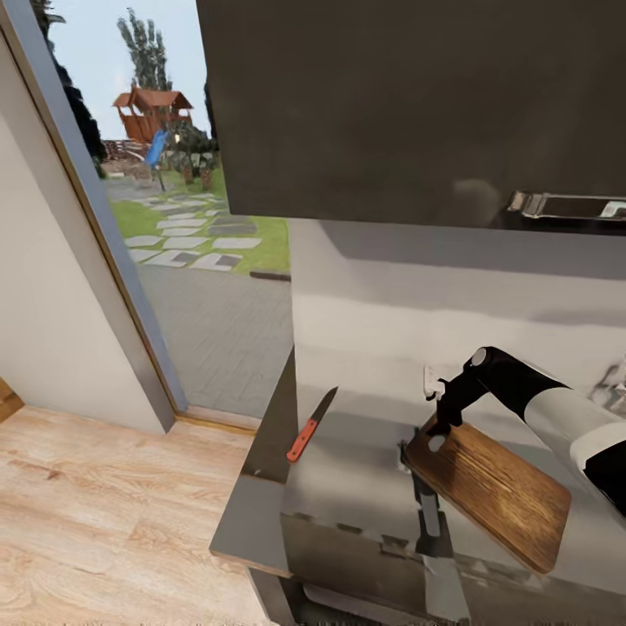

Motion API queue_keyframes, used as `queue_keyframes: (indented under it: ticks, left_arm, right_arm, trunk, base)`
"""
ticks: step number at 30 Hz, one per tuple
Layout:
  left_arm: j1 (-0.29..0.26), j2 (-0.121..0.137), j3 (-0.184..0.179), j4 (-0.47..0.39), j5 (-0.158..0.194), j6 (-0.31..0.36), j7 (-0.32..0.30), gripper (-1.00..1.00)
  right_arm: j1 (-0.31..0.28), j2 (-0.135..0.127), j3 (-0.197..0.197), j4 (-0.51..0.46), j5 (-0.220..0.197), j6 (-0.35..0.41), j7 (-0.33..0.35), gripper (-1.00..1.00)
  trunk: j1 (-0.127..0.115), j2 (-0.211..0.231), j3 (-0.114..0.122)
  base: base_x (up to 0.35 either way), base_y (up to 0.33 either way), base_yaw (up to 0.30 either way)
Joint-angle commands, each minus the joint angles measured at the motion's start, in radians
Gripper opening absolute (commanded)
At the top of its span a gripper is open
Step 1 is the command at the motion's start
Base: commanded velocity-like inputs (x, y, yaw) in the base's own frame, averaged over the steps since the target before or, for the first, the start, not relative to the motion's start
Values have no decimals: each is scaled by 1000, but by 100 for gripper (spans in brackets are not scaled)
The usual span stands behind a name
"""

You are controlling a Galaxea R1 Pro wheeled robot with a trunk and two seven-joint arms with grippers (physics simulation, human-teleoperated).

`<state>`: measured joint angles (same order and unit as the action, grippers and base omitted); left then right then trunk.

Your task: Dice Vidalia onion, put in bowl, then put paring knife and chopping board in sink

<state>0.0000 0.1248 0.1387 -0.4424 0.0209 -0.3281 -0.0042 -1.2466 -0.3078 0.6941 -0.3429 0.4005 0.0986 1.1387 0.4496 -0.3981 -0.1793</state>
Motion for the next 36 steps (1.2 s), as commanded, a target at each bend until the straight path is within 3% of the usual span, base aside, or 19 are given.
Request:
queue_keyframes:
  ticks: [1,36]
  left_arm:
    - [0,0,1,-1,2,-2,0,100]
    - [0,-2,-1,4,1,-2,0,100]
  right_arm:
    - [0,0,-1,-3,1,10,4,100]
    - [1,-5,-1,-2,4,10,4,100]
  trunk:
    - [0,-2,-3]
    - [0,-2,-58]
  base:
    - [-21,0,0]
    - [18,-40,0]
